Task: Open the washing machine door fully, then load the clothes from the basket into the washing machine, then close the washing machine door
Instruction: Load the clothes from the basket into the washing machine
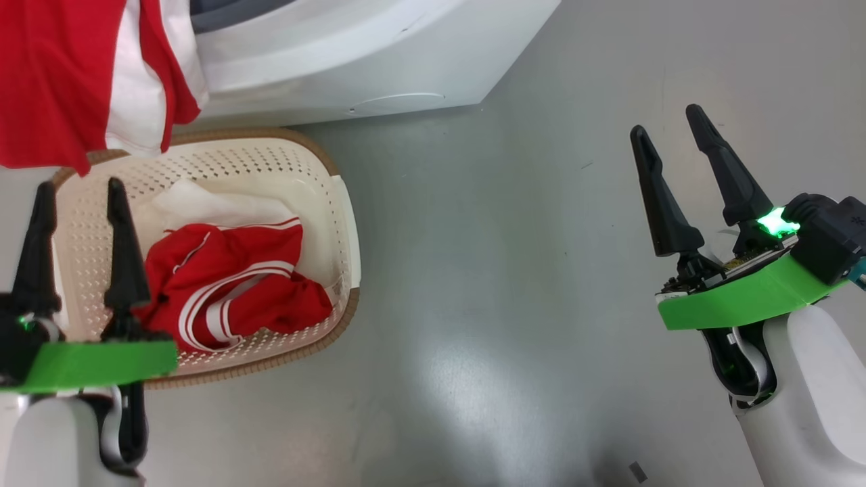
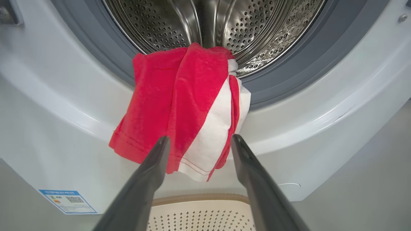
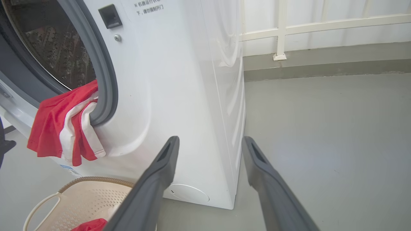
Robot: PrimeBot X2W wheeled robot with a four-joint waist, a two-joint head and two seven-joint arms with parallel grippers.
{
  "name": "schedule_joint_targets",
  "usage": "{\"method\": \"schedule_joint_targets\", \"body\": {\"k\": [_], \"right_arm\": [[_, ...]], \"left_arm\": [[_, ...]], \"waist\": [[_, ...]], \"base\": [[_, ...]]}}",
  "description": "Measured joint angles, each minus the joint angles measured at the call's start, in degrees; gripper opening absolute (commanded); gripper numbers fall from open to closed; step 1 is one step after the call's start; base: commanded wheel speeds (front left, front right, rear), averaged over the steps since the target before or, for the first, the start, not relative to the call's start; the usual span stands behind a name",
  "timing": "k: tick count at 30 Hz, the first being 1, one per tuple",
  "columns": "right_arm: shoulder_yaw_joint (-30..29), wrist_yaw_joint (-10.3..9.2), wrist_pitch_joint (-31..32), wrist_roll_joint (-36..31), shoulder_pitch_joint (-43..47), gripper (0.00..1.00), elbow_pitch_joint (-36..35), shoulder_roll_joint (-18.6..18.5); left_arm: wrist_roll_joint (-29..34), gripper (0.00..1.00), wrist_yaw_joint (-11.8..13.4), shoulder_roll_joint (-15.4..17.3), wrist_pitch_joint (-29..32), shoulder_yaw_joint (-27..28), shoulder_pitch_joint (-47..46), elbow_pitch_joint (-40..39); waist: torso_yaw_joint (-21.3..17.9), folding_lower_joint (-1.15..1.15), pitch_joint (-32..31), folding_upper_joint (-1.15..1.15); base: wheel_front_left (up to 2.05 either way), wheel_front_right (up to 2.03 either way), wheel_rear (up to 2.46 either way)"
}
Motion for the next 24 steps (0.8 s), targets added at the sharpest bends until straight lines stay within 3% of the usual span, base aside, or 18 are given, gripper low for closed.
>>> {"method": "schedule_joint_targets", "body": {"k": [17, 24], "right_arm": [[0.35, 0.00, 0.00, 0.00, -0.34, 1.00, 0.13, 1.19], [0.25, 0.00, 0.00, 0.00, -0.39, 1.00, 0.13, 1.58]], "left_arm": [[-1.30, 1.00, -1.05, 5.32, 0.87, -4.21, -21.27, 28.52], [-2.89, 1.00, -1.38, 5.91, 0.76, -5.57, -28.04, 37.79]], "waist": [[-2.04, 0.00, 1.53, 0.00], [-2.91, 0.00, 2.28, 0.00]], "base": [[0.00, 0.00, 0.00], [0.00, 0.00, 0.00]]}}
